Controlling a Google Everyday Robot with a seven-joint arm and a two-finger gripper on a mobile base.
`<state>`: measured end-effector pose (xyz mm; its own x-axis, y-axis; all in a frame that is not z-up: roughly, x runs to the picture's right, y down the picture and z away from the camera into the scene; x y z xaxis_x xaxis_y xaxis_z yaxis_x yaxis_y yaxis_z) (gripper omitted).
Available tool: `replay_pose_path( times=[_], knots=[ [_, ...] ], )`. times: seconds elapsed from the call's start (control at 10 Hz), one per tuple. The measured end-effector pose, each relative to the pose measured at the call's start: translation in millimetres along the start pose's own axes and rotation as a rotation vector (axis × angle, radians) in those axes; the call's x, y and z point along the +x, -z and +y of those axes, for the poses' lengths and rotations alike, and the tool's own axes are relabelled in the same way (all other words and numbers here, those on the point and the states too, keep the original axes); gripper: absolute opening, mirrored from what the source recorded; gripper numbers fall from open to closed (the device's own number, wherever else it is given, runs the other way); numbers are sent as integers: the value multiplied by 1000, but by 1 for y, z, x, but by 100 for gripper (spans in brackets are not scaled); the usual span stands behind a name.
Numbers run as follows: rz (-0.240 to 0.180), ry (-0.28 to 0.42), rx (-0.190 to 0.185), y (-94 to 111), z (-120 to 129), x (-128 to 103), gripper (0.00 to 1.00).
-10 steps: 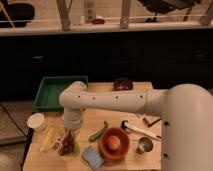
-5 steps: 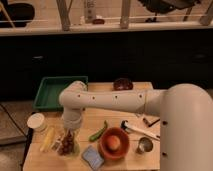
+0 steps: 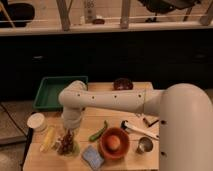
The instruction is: Place grapes in plastic cup
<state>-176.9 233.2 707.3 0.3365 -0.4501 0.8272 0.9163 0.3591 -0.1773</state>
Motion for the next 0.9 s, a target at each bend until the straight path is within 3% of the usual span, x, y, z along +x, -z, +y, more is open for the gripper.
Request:
replay_pose_path(
  times=[0.7, 0.9],
  knots=[
    [-18, 15, -1, -2, -5, -2, 22],
    [-22, 17, 0, -2, -5, -2, 28]
  ],
)
